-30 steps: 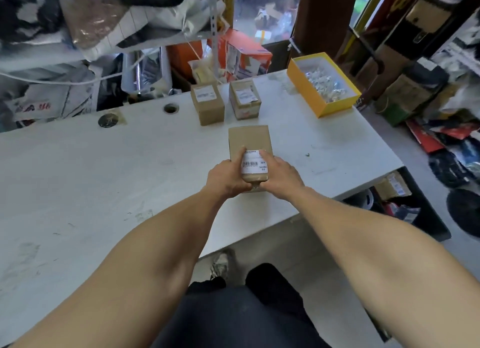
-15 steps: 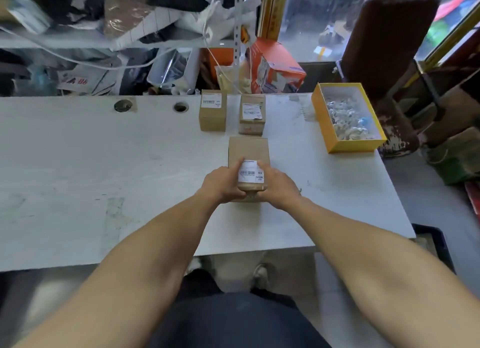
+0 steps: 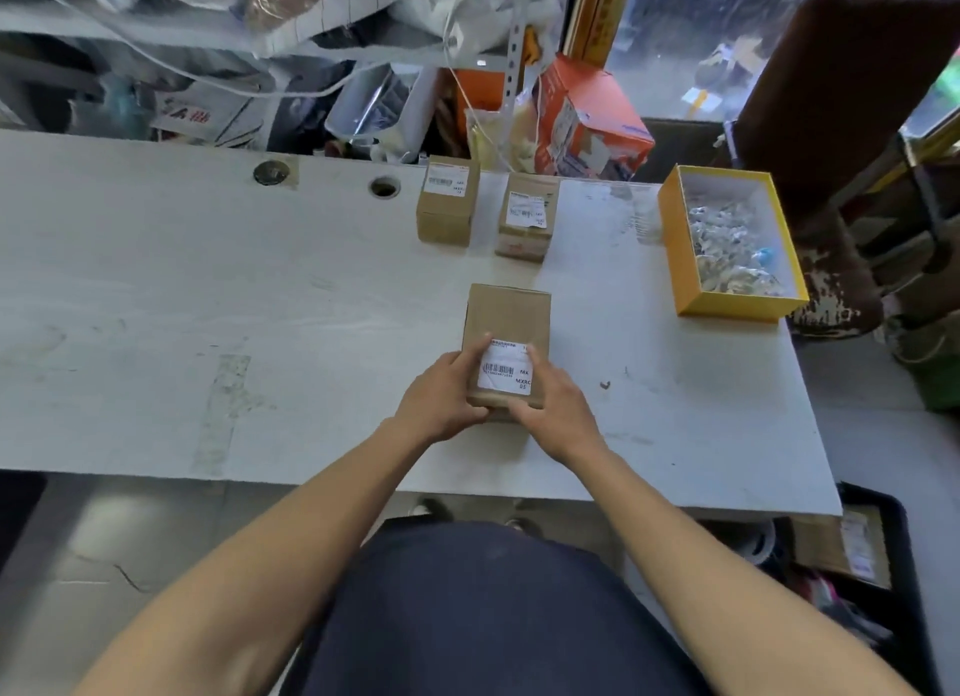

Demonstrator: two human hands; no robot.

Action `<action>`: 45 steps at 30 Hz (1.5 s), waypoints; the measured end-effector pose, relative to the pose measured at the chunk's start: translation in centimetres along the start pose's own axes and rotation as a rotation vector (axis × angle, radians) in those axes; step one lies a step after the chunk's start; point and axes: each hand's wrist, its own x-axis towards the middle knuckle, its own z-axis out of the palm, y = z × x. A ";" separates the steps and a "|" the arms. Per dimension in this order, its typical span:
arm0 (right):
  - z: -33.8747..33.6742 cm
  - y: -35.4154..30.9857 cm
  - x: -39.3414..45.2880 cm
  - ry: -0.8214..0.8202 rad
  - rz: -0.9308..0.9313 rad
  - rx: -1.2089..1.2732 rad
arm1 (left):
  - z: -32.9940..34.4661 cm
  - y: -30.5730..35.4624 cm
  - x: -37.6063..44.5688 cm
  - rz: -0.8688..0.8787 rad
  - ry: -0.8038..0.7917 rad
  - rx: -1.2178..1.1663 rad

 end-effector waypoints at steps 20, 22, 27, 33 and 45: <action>1.4 -1.2 1.1 0.486 0.108 0.251 | 1.3 -1.8 1.9 0.075 -0.039 -0.564; 1.5 -1.2 1.0 0.494 0.115 0.249 | 1.3 -1.9 2.0 0.084 -0.044 -0.556; 1.3 -1.0 1.8 0.502 0.113 0.118 | 1.4 -1.9 2.4 0.086 -0.035 -0.516; 1.4 -0.9 2.5 0.532 0.121 0.136 | 1.3 -2.3 2.5 0.115 -0.021 -0.446; 1.1 -1.8 3.5 0.500 0.228 0.210 | 0.4 -2.1 3.0 0.214 0.017 -0.317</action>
